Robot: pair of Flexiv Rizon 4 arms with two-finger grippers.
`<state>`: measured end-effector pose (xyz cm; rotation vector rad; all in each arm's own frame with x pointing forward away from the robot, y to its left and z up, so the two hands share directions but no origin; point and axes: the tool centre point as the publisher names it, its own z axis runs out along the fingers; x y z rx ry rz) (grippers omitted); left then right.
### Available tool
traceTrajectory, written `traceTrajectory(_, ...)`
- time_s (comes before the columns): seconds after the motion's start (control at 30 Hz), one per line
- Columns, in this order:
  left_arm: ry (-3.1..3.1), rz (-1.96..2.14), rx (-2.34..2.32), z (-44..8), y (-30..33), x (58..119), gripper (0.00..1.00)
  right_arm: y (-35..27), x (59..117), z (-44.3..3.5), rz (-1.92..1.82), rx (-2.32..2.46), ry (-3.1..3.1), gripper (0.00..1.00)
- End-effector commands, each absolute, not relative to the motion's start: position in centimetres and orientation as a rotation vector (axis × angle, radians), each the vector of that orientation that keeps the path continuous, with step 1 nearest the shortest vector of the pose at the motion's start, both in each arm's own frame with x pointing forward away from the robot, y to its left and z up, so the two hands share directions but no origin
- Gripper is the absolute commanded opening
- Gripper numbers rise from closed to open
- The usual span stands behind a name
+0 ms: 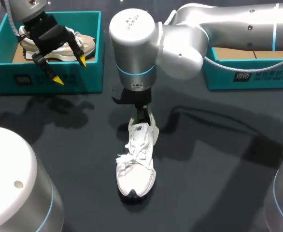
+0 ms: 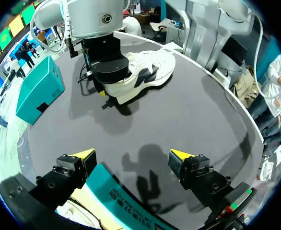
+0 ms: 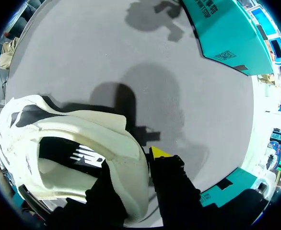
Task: Take the shoe out of the shoebox, open the shoe tongue, remove and reinsert the insole, then place the shoe into the shoebox
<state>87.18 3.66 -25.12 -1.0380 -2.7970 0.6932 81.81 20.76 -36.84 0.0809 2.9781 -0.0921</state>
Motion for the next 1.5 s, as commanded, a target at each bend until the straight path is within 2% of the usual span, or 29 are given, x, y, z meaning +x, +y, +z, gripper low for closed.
traceTrajectory(0.03,-2.798,0.69,-1.04,-25.1,3.7,87.2,1.0,20.0,81.7,-34.0,-0.1,0.095,2.962,0.0)
traceTrajectory(0.6,-2.798,0.69,-1.04,-25.1,3.7,87.2,1.0,14.5,84.6,-22.7,-0.149,0.113,2.891,0.0)
traceTrajectory(1.1,-2.798,0.69,-1.04,-25.1,3.7,87.2,1.0,14.5,84.6,-22.7,-0.149,0.113,2.891,0.0)
traceTrajectory(1.5,-2.798,0.69,-1.04,-25.1,3.7,87.2,1.0,7.0,91.2,-15.7,-0.301,-0.026,2.712,0.0)
